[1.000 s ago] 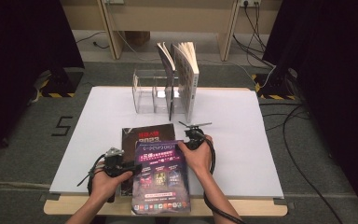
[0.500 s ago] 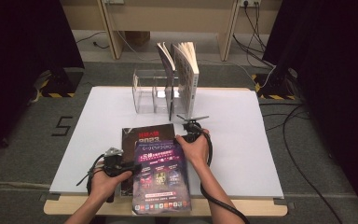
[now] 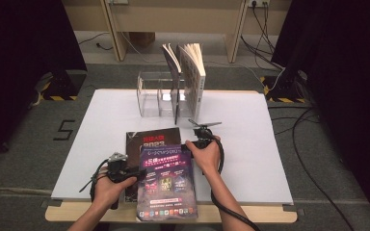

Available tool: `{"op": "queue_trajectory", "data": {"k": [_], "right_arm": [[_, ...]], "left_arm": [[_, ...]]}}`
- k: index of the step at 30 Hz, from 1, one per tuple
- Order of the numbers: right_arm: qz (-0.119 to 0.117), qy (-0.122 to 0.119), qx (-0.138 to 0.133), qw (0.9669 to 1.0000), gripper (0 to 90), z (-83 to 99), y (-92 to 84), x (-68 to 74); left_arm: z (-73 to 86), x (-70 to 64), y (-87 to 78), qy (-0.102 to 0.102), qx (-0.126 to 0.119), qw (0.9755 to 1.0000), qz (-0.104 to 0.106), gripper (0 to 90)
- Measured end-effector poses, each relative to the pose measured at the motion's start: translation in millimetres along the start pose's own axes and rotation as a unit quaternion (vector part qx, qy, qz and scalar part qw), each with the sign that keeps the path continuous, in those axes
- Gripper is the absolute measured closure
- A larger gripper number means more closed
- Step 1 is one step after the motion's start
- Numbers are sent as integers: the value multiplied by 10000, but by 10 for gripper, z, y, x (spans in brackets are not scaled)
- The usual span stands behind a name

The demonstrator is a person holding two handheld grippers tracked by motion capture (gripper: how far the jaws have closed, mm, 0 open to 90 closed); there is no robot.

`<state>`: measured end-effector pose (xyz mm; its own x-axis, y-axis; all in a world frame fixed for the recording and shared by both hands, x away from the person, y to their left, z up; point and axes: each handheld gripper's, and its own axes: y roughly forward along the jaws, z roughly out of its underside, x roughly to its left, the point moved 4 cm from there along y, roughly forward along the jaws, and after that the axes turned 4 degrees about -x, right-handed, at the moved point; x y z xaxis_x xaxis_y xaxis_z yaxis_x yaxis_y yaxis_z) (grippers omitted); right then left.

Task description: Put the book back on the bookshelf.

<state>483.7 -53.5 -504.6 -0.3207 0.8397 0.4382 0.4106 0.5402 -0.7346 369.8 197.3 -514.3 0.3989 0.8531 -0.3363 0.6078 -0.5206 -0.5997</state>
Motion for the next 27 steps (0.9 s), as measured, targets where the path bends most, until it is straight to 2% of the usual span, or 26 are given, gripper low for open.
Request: {"op": "queue_trajectory", "data": {"k": [5, 11, 12, 14, 17, 19, 23, 27], "right_arm": [[76, 5, 14, 10000, 536, -20, 20, 7], [69, 149, -84, 9998, 551, 2, 14, 10], [78, 56, -113, 9999, 552, 6, 17, 10], [97, 117, -81, 9999, 553, 14, 9, 22], [9, 210, -64, 9998, 562, 22, -1, 12], [-191, 363, 33, 9992, 572, 38, -4, 13], [-241, 389, 62, 9989, 571, 52, -16, 16], [-204, 280, 24, 9994, 572, 36, -66, 64]], "left_arm": [[-3, 0, 2, 5, 10, 10000, -2, 581], [0, -2, 1, 33, 12, 10000, -26, 581], [0, -2, 1, 28, 9, 10000, -26, 581], [1, -3, 0, 27, 9, 10000, -25, 581], [0, -4, 2, 17, 7, 10000, -41, 583], [-1, -5, 3, 4, 0, 10000, -42, 583], [1, -5, 2, -1, -8, 10000, -42, 584], [2, -4, 2, -8, -20, 10000, -42, 584]]}}
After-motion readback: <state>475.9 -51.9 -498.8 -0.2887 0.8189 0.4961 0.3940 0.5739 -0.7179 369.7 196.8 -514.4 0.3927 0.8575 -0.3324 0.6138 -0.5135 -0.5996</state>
